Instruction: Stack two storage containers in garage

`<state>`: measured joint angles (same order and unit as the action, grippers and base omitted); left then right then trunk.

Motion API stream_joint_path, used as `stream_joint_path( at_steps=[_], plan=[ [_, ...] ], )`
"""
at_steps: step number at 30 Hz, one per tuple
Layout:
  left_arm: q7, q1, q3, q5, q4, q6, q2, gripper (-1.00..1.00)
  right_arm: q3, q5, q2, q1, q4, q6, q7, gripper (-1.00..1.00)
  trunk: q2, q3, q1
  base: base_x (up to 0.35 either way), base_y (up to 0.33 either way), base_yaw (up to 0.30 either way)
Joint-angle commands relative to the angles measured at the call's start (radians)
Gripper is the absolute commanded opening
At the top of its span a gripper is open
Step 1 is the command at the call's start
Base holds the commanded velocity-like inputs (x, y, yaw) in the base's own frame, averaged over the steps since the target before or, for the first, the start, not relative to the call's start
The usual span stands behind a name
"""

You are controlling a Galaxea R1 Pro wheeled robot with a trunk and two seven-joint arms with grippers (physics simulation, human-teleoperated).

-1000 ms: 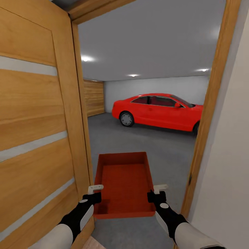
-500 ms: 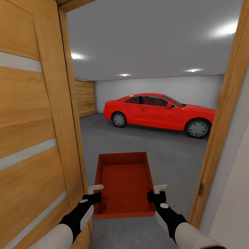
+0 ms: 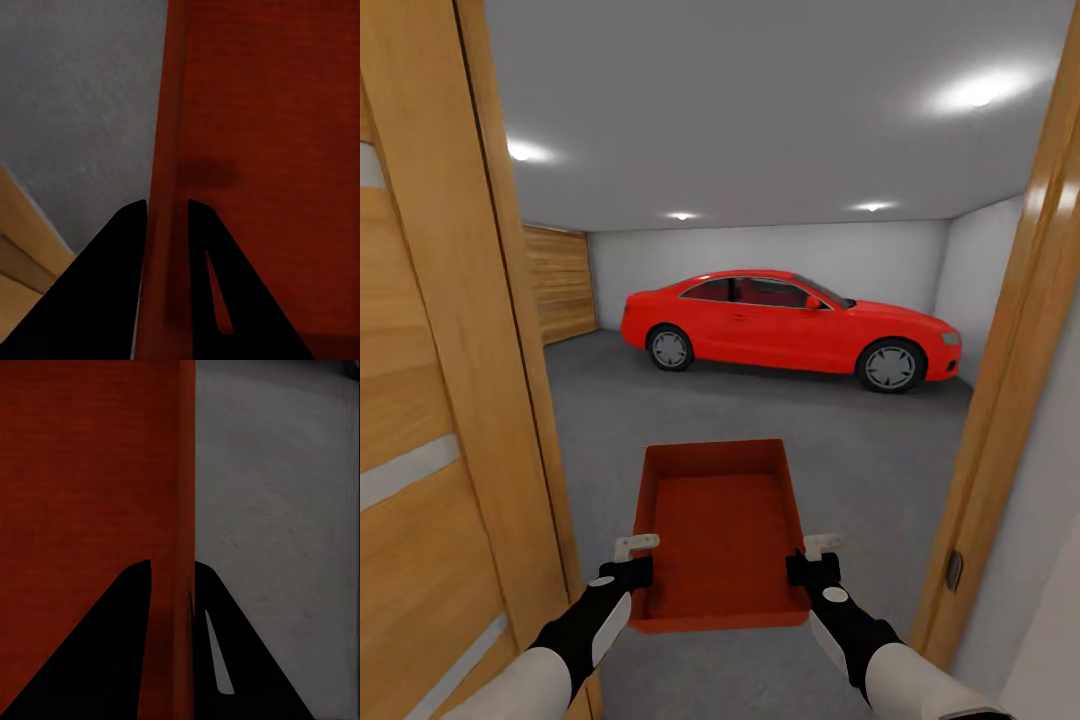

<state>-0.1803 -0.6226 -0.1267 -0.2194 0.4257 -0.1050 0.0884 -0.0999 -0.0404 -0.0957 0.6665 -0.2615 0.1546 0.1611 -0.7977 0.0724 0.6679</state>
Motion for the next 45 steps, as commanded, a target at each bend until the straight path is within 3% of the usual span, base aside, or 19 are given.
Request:
stream_joint_path(
  at_steps=[1,20,45],
  plan=[
    [-0.094,0.0,0.027,0.011,0.005,0.044,-0.009,-1.0,0.014,0.053,0.0,0.001,0.002,-0.001,-0.008,-1.0,-0.001,0.002,0.001,0.202,0.125,-0.245],
    [-0.094,0.0,0.027,0.011,0.005,0.044,-0.009,-1.0,0.014,0.053,0.0,0.002,0.002,-0.001,-0.008,-1.0,-0.001,0.002,0.001,0.185,0.108,-0.242],
    [-0.094,0.0,0.027,0.011,0.005,0.044,-0.009,-1.0,0.014,0.053,0.001,0.001,0.002,-0.001,-0.008,-1.0,-0.001,0.002,0.001,0.131,0.09,-0.011]
  ],
)
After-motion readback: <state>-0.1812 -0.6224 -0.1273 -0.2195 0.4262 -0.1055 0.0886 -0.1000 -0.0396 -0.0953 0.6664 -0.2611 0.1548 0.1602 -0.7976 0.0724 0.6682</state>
